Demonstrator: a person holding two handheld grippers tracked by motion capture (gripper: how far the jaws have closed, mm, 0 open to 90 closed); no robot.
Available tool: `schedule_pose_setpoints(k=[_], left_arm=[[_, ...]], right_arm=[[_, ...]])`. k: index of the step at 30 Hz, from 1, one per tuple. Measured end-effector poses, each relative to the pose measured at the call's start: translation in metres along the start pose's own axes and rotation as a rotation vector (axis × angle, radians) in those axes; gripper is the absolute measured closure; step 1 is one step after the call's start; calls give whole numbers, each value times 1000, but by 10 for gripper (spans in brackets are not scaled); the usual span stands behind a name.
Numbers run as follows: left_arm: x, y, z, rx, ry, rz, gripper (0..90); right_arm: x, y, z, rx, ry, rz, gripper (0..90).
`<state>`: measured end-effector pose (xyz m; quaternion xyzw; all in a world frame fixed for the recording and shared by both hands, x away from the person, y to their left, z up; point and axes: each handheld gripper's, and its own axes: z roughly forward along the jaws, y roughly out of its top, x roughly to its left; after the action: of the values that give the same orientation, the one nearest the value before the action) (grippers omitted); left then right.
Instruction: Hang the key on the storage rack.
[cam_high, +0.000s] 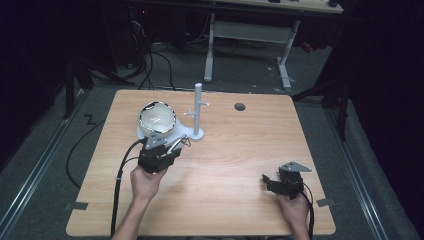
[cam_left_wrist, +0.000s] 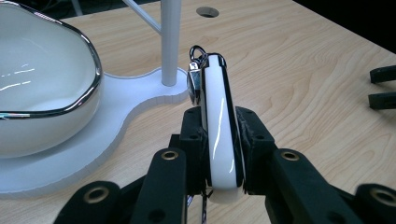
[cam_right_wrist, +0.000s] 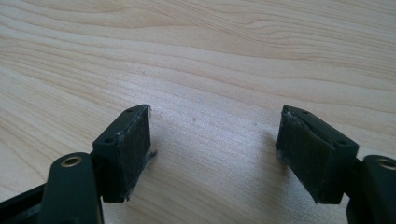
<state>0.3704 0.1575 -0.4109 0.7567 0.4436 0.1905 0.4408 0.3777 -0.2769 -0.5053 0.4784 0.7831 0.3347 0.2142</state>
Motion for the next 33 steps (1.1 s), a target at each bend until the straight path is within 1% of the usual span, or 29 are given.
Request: schedule_pose_setpoints(k=[5, 6, 7, 10, 12, 13, 14, 16, 18, 21, 22, 23, 24, 29, 33], left_arm=[[4, 7, -1, -8, 3, -11, 746], [7, 11, -2, -19, -5, -24, 746], [7, 11, -2, -19, -5, -24, 746], [9, 21, -5, -29, 0, -16, 746], [9, 23, -5, -33, 0, -19, 746], [11, 28, -6, -36, 4, -20, 746], [11, 28, -6, -36, 4, -20, 746], [16, 34, -6, -43, 2, -34, 746], [18, 38, -7, -47, 1, -39, 746], [20, 44, -8, -56, 1, -39, 746], [20, 44, -8, -56, 1, -39, 746], [21, 48, -8, -59, 6, -39, 747], [21, 48, -8, -59, 6, -39, 747], [28, 58, -8, -64, 4, -52, 747], [30, 61, -5, -65, 1, -62, 747]], right_arm=[[0, 0, 0, 0, 0, 0, 260], [0, 0, 0, 0, 0, 0, 260], [0, 0, 0, 0, 0, 0, 260], [0, 0, 0, 0, 0, 0, 260], [0, 0, 0, 0, 0, -1, 259], [0, 0, 0, 0, 0, 0, 260], [0, 0, 0, 0, 0, 0, 260], [0, 0, 0, 0, 0, 0, 259], [0, 0, 0, 0, 0, 0, 260], [0, 0, 0, 0, 0, 0, 259], [0, 0, 0, 0, 0, 0, 259], [0, 0, 0, 0, 1, 0, 259], [0, 0, 0, 0, 1, 0, 259], [0, 0, 0, 0, 1, 0, 259], [0, 0, 0, 0, 1, 0, 259]])
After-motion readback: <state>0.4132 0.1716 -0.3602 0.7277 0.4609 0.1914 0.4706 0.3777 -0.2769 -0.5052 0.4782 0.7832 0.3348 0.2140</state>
